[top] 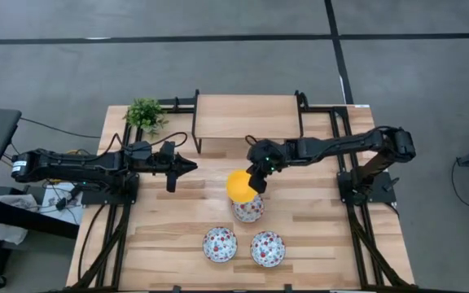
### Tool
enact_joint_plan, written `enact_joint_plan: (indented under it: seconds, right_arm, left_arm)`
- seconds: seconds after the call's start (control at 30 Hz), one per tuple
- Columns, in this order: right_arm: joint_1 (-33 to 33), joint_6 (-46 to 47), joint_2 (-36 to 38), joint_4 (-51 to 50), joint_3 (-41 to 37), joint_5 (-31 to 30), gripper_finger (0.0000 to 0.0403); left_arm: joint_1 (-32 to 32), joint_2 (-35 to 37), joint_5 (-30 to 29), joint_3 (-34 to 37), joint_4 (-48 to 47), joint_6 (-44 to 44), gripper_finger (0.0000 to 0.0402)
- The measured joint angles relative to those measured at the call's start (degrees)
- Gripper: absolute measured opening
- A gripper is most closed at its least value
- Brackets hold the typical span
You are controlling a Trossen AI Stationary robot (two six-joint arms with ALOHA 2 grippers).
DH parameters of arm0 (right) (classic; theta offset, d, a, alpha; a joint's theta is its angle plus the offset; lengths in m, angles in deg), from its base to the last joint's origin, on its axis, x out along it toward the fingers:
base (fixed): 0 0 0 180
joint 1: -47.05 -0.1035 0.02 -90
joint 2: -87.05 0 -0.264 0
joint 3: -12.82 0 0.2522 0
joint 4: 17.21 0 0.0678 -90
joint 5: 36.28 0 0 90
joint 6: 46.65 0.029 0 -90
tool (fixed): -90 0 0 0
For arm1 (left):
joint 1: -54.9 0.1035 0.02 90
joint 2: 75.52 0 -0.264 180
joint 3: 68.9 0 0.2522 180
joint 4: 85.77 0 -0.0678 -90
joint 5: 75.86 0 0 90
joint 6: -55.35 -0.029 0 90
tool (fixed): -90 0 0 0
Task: Pick & Place Mini bowls
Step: Put the top yellow bowl on the shelf
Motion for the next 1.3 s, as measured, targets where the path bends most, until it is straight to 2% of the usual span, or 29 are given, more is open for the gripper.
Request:
enact_joint_plan:
  seconds: [0.3,0.73,1.3]
  right_arm:
    - [3.40,-3.98,0.00,-4.68,6.39,0.15,0.0001]
    - [6.50,-11.85,0.04,-6.25,14.32,0.17,0.0001]
    - [15.61,-15.17,0.02,-6.11,21.64,1.15,0.0000]
  left_arm:
    - [-0.01,0.00,0.00,0.00,0.00,0.00,0.0038]
    - [0.01,0.00,0.02,-0.02,0.24,0.39,0.0038]
    - [-0.01,0.00,0.02,-0.05,2.40,0.37,0.0038]
